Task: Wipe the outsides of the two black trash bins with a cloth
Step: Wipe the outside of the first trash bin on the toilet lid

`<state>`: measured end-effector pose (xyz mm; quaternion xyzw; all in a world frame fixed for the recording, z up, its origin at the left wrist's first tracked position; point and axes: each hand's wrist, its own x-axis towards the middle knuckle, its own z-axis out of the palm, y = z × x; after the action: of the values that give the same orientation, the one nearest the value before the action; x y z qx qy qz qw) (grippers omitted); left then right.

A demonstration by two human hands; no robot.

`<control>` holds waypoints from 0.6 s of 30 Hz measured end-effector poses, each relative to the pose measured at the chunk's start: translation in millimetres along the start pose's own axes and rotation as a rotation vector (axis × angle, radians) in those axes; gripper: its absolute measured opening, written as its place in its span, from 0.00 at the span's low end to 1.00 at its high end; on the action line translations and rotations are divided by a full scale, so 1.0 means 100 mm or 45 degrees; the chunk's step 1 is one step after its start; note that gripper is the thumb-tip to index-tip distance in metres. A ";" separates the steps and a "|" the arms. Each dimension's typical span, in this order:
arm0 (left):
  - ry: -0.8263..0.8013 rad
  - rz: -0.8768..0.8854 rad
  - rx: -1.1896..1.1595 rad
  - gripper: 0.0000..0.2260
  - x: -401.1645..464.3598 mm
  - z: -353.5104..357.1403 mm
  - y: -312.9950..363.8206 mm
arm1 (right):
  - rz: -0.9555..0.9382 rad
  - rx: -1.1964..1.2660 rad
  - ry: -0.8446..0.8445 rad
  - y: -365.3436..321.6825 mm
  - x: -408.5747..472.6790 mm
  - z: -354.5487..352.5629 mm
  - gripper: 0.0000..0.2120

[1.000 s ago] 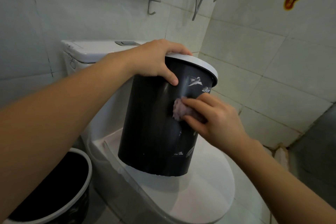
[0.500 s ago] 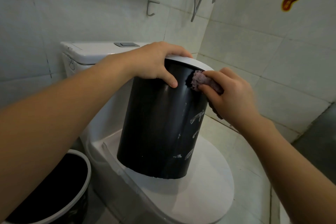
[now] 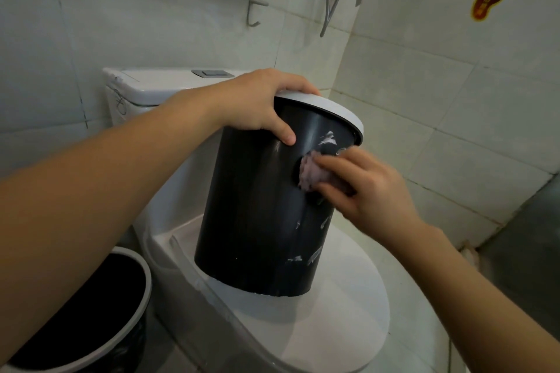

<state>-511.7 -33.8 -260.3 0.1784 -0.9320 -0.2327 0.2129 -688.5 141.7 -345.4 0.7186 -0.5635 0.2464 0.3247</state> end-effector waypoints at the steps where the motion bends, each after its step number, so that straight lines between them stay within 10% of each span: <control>1: -0.005 0.005 0.000 0.32 0.00 0.00 0.00 | 0.064 -0.003 0.038 0.02 0.06 -0.01 0.18; 18: 0.011 0.022 -0.048 0.31 0.03 -0.01 -0.09 | -0.025 -0.019 -0.019 -0.12 -0.17 0.07 0.17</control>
<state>-511.7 -43.3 -262.7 0.1672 -0.9280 -0.2476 0.2224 -680.6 149.2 -364.6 0.7236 -0.5606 0.2335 0.3280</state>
